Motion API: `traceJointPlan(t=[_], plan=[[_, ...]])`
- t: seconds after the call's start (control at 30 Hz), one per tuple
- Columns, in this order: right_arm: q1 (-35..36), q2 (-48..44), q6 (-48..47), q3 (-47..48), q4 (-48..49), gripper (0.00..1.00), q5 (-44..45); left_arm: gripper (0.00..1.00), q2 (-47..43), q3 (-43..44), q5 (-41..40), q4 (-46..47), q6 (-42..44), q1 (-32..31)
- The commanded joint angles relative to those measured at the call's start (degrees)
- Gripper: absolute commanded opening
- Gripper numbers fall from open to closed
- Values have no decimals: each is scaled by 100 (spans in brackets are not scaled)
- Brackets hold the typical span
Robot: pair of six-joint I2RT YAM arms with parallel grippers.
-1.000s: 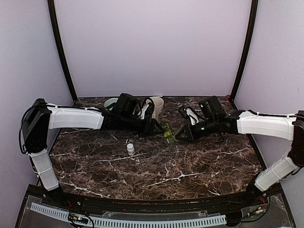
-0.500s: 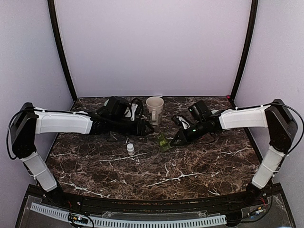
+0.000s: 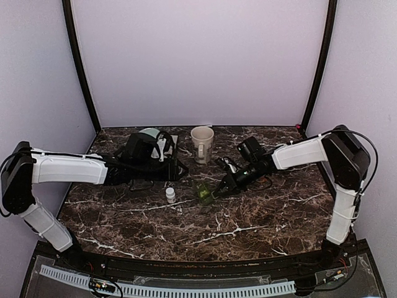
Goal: Sort the pills into containers
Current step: Place the pill container at the center of the board.
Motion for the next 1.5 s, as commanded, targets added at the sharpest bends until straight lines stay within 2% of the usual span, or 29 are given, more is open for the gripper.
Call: traceJointPlan(t=[0.0, 0.3, 0.6, 0.83, 1.17, 1.47], plan=[[-19, 327, 11, 418, 132, 0, -182, 58, -334, -329, -391, 265, 116, 21], [-23, 843, -344, 1126, -563, 0, 295, 61, -612, -910, -724, 489, 134, 21], [-24, 972, -574, 1466, -1035, 27, 955, 65, -622, -1158, -756, 687, 127, 30], [-21, 833, -657, 1526, -1038, 38, 1316, 68, -687, -1334, -742, 789, 139, 60], [124, 178, -821, 1418, -1173, 40, 2508, 71, -768, -1615, -651, 1037, 117, 108], [856, -47, -937, 1557, -1408, 40, 4017, 71, -683, -1539, -634, 1040, 257, 126]])
